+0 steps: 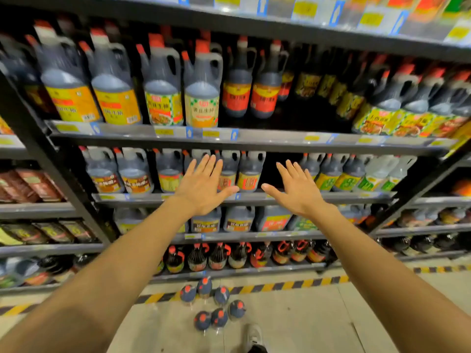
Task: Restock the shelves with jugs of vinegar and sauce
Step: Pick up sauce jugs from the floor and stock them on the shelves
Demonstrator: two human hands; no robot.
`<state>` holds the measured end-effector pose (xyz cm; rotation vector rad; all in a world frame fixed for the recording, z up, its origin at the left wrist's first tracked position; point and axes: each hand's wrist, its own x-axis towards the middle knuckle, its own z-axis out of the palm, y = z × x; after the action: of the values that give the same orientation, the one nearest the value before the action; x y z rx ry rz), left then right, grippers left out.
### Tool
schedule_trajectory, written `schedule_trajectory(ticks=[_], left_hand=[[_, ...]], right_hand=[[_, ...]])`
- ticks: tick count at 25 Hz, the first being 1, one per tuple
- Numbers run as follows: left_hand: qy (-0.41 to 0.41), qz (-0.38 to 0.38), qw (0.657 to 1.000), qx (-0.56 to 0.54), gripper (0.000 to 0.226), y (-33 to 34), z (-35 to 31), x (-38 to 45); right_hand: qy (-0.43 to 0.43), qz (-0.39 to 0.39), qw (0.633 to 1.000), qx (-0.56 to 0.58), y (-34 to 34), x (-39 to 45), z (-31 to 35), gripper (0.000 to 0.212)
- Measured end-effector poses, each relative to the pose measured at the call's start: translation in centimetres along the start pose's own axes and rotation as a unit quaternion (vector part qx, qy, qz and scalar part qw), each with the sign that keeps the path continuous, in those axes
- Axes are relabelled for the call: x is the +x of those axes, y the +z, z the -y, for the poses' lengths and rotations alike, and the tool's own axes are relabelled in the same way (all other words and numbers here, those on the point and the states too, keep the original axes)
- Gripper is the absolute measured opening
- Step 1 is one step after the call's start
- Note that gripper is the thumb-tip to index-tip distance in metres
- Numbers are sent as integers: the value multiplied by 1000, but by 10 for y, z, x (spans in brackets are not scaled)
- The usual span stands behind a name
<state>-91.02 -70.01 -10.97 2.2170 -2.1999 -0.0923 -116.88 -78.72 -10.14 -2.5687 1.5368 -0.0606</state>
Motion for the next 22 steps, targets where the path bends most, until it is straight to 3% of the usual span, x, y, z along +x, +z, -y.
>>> schedule_trajectory(ticks=[5, 10, 15, 18, 22], left_hand=[[-16, 51, 998, -39, 115, 80, 7, -29], [-12, 73, 996, -58, 111, 198, 13, -38], [-29, 146, 988, -39, 108, 358, 36, -44], [-18, 139, 988, -60, 93, 465, 36, -65], [-10, 166, 982, -85, 95, 627, 36, -88]], right_hand=[[-4, 49, 999, 10, 70, -40, 4, 107], [-14, 129, 991, 27, 184, -42, -16, 105], [-62, 184, 981, 19, 345, -38, -35, 103], [-79, 211, 974, 33, 452, -45, -42, 97], [-120, 213, 966, 78, 604, -55, -51, 88]])
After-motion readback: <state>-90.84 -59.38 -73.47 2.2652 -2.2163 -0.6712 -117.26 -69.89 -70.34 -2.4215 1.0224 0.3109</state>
